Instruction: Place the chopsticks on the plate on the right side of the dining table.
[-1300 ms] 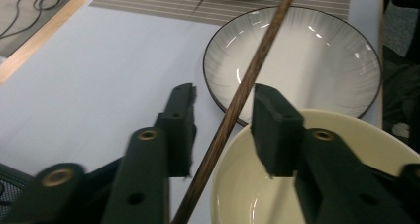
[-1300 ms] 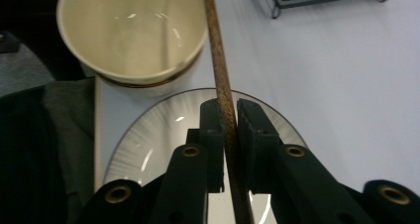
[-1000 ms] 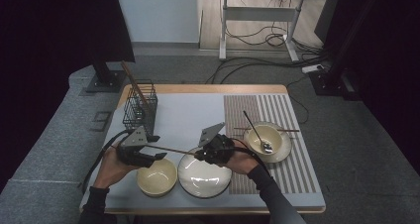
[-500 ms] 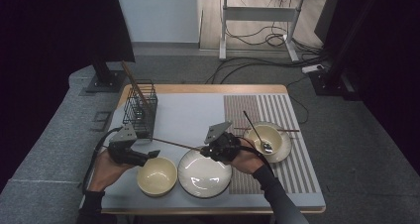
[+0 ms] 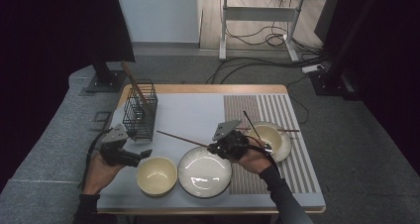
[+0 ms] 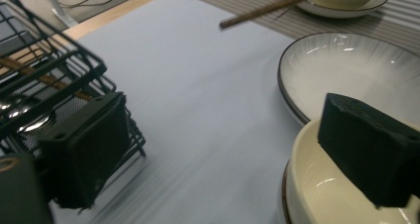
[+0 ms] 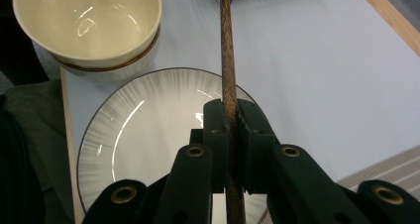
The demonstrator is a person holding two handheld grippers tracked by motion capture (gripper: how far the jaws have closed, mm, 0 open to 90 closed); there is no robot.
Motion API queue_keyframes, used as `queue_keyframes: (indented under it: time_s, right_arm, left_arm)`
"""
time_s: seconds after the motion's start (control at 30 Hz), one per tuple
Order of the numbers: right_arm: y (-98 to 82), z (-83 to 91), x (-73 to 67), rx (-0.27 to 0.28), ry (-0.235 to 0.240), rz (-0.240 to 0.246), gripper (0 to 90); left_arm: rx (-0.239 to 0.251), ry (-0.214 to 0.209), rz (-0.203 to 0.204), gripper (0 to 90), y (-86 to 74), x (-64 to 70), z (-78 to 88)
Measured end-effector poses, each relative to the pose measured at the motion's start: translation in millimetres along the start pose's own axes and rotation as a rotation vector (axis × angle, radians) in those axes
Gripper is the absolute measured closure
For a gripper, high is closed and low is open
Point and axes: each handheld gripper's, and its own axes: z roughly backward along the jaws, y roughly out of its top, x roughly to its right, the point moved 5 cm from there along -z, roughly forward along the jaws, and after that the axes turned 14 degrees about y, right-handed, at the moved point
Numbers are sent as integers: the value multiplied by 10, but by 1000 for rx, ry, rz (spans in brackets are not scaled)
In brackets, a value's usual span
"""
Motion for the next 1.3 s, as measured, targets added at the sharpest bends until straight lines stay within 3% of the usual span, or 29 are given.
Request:
queue_keyframes:
  time_s: [0.57, 0.93, 1.3]
  right_arm:
    - [-199, 217, 104, 40, -60, -75, 835]
    - [-370, 397, 156, 51, -114, -108, 835]
    - [-544, 571, 215, 58, -171, -147, 835]
  left_arm:
    - [-38, 92, 65, 0, -343, -232, -12]
    - [-64, 110, 81, 0, -613, -272, -43]
    - [-105, 90, 88, 0, -895, -225, -114]
